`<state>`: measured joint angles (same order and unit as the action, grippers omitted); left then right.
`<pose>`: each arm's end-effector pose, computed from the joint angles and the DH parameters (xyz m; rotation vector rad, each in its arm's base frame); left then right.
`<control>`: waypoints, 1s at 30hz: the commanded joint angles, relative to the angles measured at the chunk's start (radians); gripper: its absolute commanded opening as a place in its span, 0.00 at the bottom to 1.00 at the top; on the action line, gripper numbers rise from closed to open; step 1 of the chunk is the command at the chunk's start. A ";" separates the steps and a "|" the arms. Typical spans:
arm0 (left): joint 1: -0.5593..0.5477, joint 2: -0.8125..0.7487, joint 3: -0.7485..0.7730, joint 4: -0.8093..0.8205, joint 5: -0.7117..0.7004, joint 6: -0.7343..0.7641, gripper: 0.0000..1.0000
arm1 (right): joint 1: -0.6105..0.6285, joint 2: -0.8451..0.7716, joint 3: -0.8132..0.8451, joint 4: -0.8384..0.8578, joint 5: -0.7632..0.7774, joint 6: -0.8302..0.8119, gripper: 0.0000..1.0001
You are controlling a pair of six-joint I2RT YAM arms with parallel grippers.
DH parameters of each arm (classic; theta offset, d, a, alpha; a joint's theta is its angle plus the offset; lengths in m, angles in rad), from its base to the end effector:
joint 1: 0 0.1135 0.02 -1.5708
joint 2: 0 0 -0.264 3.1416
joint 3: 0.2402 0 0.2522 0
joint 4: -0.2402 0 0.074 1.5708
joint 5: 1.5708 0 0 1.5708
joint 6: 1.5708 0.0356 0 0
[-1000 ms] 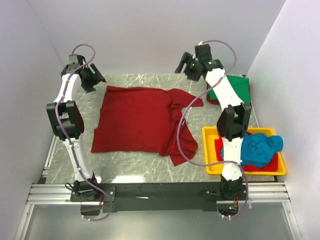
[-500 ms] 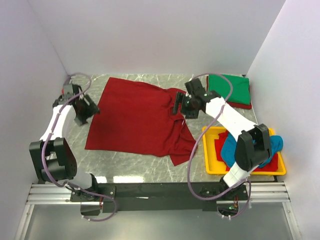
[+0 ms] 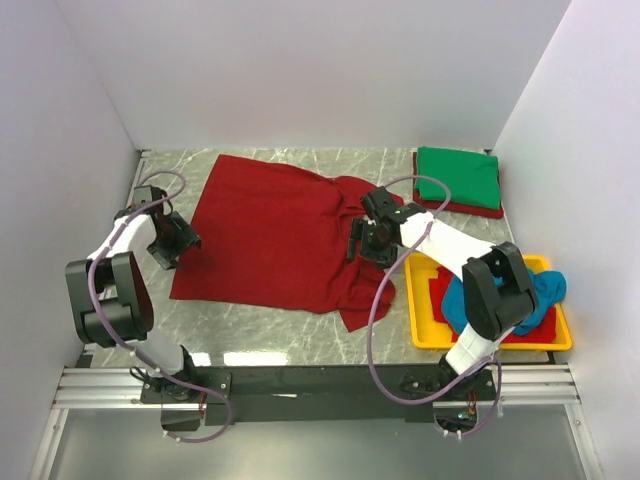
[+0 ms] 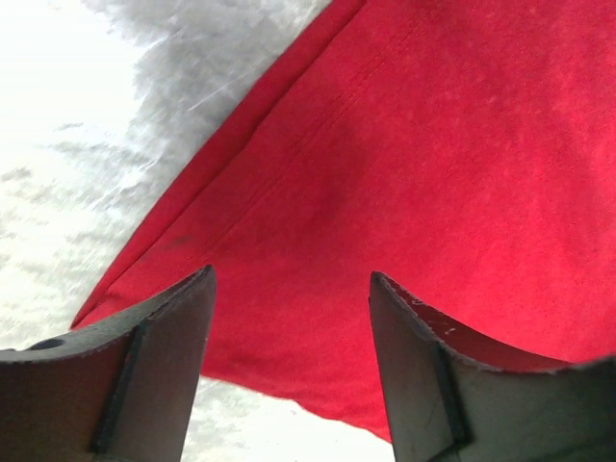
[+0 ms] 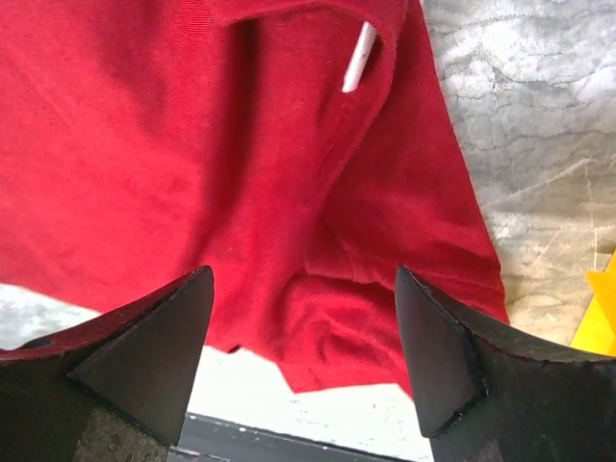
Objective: Fold and stack the t-shirts
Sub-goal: Flatten the tshirt out
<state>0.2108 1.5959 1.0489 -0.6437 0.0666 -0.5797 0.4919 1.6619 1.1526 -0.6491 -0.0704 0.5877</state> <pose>0.3014 0.0621 0.1995 -1.0517 2.5669 -0.1887 0.2906 0.1586 0.2090 0.1134 2.7959 0.3853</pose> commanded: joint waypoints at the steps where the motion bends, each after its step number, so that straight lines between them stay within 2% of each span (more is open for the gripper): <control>1: 0.001 0.015 -0.012 0.073 0.048 0.009 0.69 | -0.006 0.025 -0.008 0.055 0.020 0.004 0.81; 9: -0.001 0.107 0.016 0.073 0.030 0.049 0.69 | -0.048 0.122 0.013 0.092 -0.015 -0.006 0.66; 15: -0.001 0.197 0.049 0.079 0.029 0.069 0.70 | -0.113 0.170 0.055 0.082 -0.051 -0.028 0.44; 16: -0.001 0.209 0.054 0.082 0.030 0.070 0.69 | -0.133 0.176 0.074 0.078 -0.054 -0.034 0.37; 18: -0.001 0.254 0.079 0.090 0.036 0.064 0.68 | -0.151 0.188 0.097 0.068 -0.065 -0.040 0.29; 19: -0.001 0.268 0.089 0.091 0.042 0.063 0.67 | -0.160 0.193 0.123 0.063 -0.077 -0.042 0.18; 22: -0.004 0.318 0.155 0.101 0.064 0.054 0.65 | -0.194 0.216 0.185 0.040 -0.092 -0.045 0.00; 25: -0.022 0.375 0.255 0.105 0.084 0.060 0.66 | -0.228 0.240 0.255 0.011 -0.098 -0.046 0.00; 30: -0.080 0.509 0.503 0.072 0.114 0.089 0.67 | -0.286 0.295 0.378 -0.027 -0.111 -0.039 0.00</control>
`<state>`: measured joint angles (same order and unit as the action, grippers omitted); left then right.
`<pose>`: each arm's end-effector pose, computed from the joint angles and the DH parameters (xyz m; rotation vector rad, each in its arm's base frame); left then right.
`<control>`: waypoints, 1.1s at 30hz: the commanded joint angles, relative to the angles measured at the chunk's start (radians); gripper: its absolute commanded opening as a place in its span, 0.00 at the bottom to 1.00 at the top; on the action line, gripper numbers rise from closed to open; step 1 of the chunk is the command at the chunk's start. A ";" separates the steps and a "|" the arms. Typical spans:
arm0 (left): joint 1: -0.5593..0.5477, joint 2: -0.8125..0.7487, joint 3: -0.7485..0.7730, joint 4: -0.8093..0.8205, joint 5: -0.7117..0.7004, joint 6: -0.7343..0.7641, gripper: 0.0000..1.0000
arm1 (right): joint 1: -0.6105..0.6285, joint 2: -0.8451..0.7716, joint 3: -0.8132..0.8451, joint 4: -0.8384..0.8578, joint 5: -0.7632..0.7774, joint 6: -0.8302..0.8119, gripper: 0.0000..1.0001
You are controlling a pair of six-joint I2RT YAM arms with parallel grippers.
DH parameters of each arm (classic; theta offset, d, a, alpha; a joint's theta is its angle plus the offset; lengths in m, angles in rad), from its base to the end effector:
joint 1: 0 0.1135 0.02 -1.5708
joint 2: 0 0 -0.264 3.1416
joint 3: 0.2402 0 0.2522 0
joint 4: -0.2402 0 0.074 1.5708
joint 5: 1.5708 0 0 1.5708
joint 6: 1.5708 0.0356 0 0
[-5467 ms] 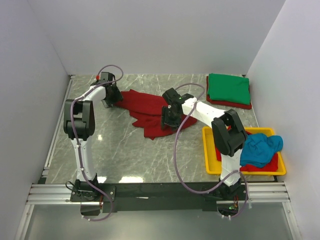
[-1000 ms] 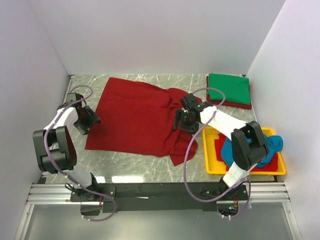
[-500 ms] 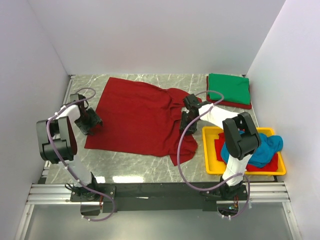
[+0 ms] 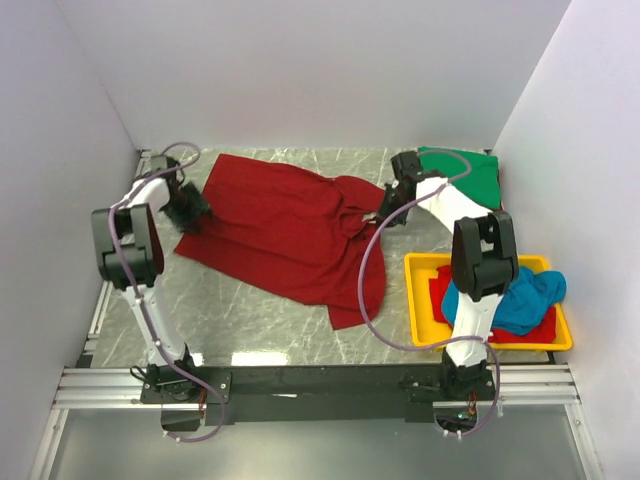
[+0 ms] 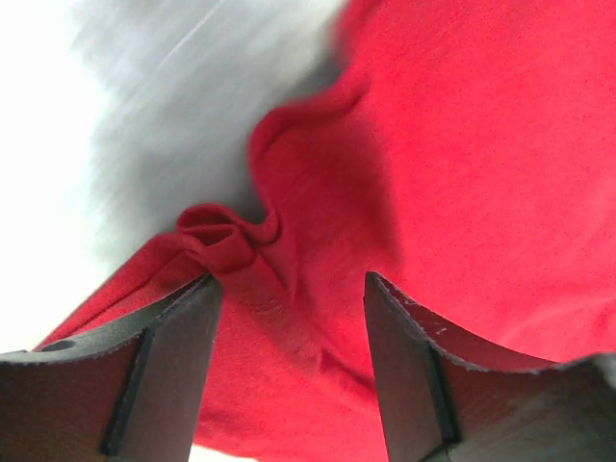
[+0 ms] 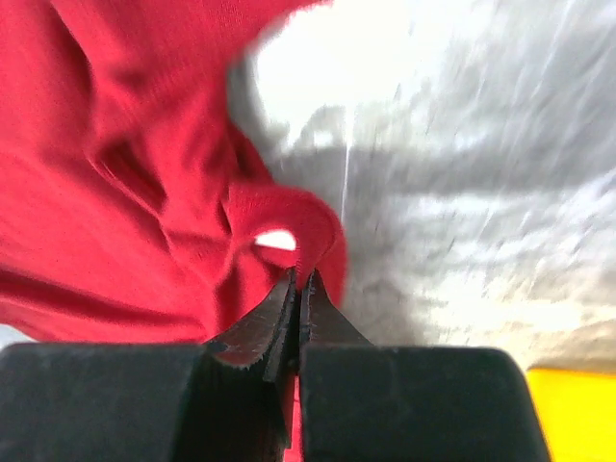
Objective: Fold and stack the t-shirts
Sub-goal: Flatten the tshirt out
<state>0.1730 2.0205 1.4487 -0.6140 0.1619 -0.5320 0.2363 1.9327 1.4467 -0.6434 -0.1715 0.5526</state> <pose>0.4090 0.0656 0.1680 -0.9167 2.6190 -0.3180 0.3920 0.1006 0.2004 0.3826 2.7372 0.4575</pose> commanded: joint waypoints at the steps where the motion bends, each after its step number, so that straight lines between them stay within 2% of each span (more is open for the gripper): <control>1: -0.061 0.101 0.142 0.019 0.019 0.046 0.67 | -0.047 0.034 0.130 -0.036 -0.010 0.000 0.00; 5: -0.081 0.170 0.306 -0.030 0.018 0.049 0.70 | -0.077 0.090 0.236 -0.067 -0.011 0.006 0.00; 8: -0.081 0.147 0.322 -0.065 -0.034 0.059 0.72 | -0.080 0.115 0.287 -0.085 -0.019 0.009 0.01; 9: -0.075 0.130 0.311 -0.064 -0.048 0.063 0.73 | -0.080 0.118 0.296 -0.087 -0.026 0.009 0.06; 10: -0.069 0.086 0.288 -0.063 -0.062 0.060 0.74 | -0.081 0.118 0.299 -0.085 -0.032 0.009 0.20; 11: -0.060 0.060 0.233 -0.055 -0.073 0.053 0.75 | -0.080 0.114 0.296 -0.082 -0.037 0.009 0.28; 13: -0.023 -0.001 0.161 -0.026 -0.090 0.038 0.77 | -0.080 0.085 0.276 -0.072 -0.051 0.007 0.41; 16: 0.035 -0.150 0.012 0.014 -0.159 -0.002 0.81 | -0.072 0.019 0.223 -0.042 -0.057 0.001 0.48; 21: 0.109 -0.192 -0.129 0.016 -0.211 -0.005 0.77 | -0.023 -0.084 0.143 -0.042 -0.033 -0.016 0.50; 25: 0.122 -0.184 -0.185 0.040 -0.223 0.001 0.66 | 0.023 -0.170 0.049 -0.021 -0.033 0.001 0.50; 33: 0.115 -0.149 -0.160 0.077 -0.199 0.004 0.58 | 0.130 -0.233 -0.009 -0.012 -0.019 0.035 0.50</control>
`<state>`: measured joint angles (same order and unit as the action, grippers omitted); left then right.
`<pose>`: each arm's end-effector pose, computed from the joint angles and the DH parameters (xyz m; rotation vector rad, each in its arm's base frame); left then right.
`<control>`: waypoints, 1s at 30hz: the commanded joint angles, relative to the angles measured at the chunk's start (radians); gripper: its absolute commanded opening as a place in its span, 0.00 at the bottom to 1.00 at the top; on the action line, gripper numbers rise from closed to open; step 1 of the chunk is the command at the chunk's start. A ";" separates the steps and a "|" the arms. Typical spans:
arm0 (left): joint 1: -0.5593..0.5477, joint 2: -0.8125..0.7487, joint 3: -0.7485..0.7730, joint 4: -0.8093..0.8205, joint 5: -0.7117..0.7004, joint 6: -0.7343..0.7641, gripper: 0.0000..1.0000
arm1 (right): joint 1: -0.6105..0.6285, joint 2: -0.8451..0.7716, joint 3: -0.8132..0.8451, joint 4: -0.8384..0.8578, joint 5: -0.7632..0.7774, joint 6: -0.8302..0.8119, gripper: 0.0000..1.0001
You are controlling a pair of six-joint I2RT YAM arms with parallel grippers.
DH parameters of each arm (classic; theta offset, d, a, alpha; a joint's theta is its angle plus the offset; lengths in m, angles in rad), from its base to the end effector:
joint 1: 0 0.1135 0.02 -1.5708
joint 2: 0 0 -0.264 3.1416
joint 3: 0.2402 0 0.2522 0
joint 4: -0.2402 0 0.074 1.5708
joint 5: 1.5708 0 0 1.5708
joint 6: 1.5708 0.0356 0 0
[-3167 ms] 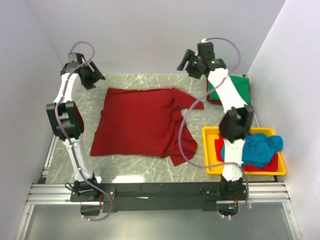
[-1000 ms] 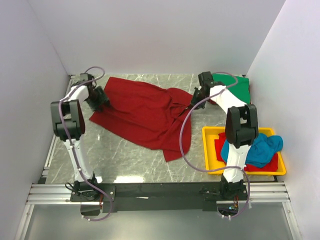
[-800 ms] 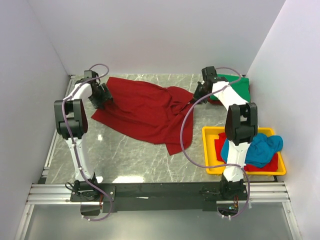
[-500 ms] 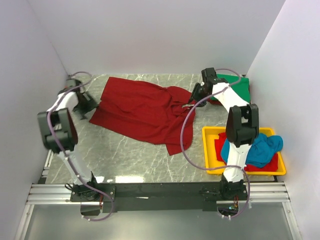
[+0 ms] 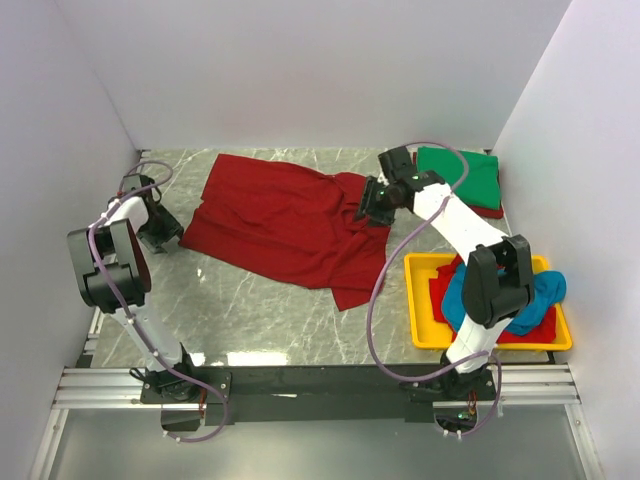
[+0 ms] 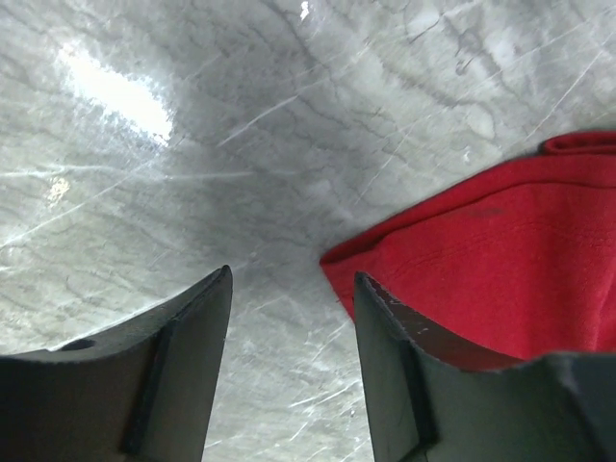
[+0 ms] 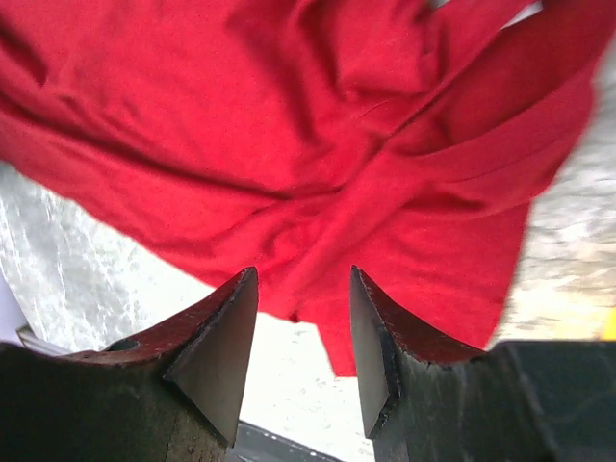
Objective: Fold and stack the t-shirts
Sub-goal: Flatten the tshirt out
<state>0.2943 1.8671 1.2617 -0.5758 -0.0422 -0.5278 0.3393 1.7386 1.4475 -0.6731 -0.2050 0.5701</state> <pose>0.3577 0.1100 0.1746 -1.1092 2.5162 -0.0056 0.3541 0.1326 0.2715 0.2179 2.6123 0.6022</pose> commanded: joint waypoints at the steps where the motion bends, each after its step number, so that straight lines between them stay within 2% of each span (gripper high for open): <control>1: -0.007 0.009 0.031 0.037 0.004 0.000 0.57 | 0.042 -0.043 -0.015 0.018 0.019 0.017 0.50; 12: -0.076 0.044 0.056 0.062 0.016 0.003 0.57 | 0.083 -0.051 -0.047 0.029 0.013 0.037 0.50; 17: -0.075 0.072 0.082 0.021 -0.025 0.006 0.52 | 0.087 -0.060 -0.050 0.020 0.024 0.036 0.50; 24: -0.075 0.049 0.036 0.034 -0.055 0.006 0.50 | 0.089 -0.068 -0.073 0.026 0.023 0.043 0.50; 30: -0.078 0.079 0.033 0.048 -0.028 0.009 0.37 | 0.099 -0.074 -0.058 0.007 0.024 0.030 0.50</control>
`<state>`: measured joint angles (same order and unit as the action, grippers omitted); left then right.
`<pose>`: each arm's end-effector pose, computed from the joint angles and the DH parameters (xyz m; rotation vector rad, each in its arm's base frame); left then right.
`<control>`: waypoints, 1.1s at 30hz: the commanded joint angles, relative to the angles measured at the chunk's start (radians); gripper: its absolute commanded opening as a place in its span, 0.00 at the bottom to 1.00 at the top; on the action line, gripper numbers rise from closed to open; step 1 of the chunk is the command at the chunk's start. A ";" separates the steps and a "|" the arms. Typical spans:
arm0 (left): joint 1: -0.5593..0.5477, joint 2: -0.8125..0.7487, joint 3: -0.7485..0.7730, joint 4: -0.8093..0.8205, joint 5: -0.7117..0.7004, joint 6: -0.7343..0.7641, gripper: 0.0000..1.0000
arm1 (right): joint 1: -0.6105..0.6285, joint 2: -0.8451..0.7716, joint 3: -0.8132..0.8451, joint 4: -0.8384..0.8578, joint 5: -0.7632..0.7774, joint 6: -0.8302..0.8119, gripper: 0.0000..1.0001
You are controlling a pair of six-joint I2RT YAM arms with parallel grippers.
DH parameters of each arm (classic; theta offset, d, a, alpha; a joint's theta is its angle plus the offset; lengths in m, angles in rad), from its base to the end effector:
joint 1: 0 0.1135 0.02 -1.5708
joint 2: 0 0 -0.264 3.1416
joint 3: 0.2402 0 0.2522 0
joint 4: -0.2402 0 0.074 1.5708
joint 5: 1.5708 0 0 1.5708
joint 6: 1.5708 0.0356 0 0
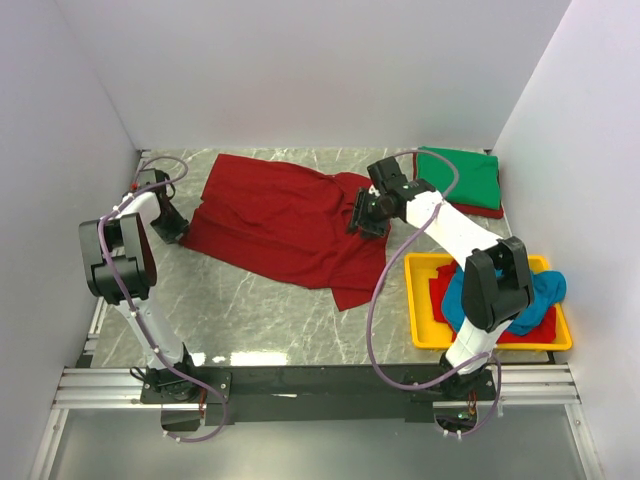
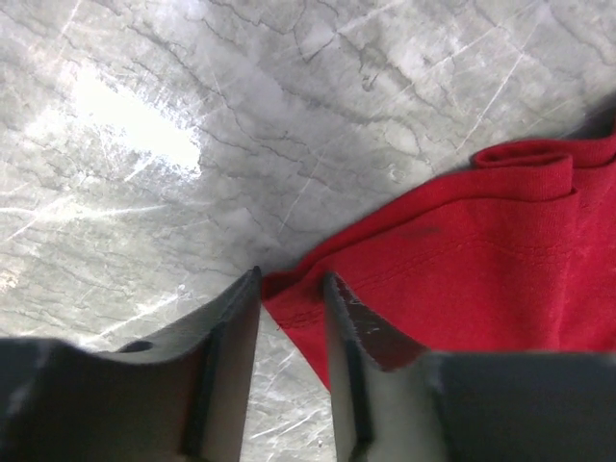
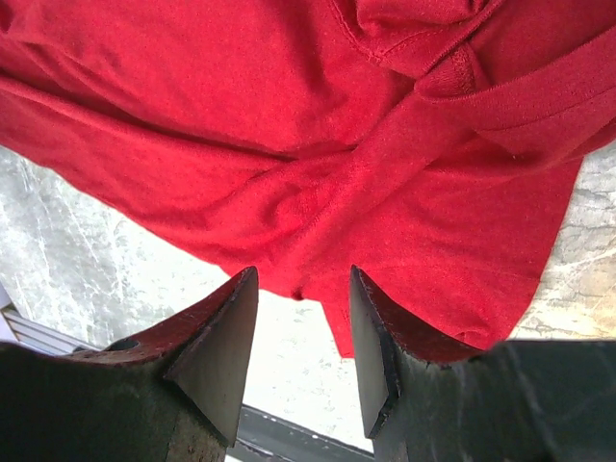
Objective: Fold and stack the t-shirts
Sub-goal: Flatten the tshirt out
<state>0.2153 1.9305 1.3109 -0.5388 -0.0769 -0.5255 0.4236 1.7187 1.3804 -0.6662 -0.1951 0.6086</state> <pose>0.3815 0.0862 0.1669 -1.0059 2.5300 0.0155 0.3329 0.1577 0.2580 0.1714 2.6731 0.6123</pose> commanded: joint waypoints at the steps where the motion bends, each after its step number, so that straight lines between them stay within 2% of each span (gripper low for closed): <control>1: 0.001 0.021 -0.016 0.011 0.012 0.007 0.31 | 0.017 -0.056 0.011 -0.003 0.017 -0.015 0.50; 8: -0.005 0.024 -0.013 0.010 0.054 0.005 0.01 | 0.090 -0.116 -0.024 -0.033 0.042 -0.127 0.50; 14: 0.004 -0.016 0.010 -0.007 0.103 -0.007 0.01 | 0.228 -0.163 -0.158 -0.033 0.054 -0.136 0.49; 20: 0.018 -0.054 -0.002 -0.010 0.166 -0.021 0.01 | 0.361 -0.159 -0.256 -0.015 0.111 -0.076 0.48; 27: 0.018 -0.102 -0.042 0.002 0.189 -0.022 0.01 | 0.448 -0.088 -0.291 0.014 0.163 -0.027 0.48; 33: 0.018 -0.128 -0.059 0.003 0.197 -0.021 0.01 | 0.465 -0.031 -0.290 0.020 0.230 -0.007 0.47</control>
<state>0.2317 1.8591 1.2629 -0.5419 0.0937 -0.5400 0.8825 1.6711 1.0878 -0.6708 -0.0322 0.5797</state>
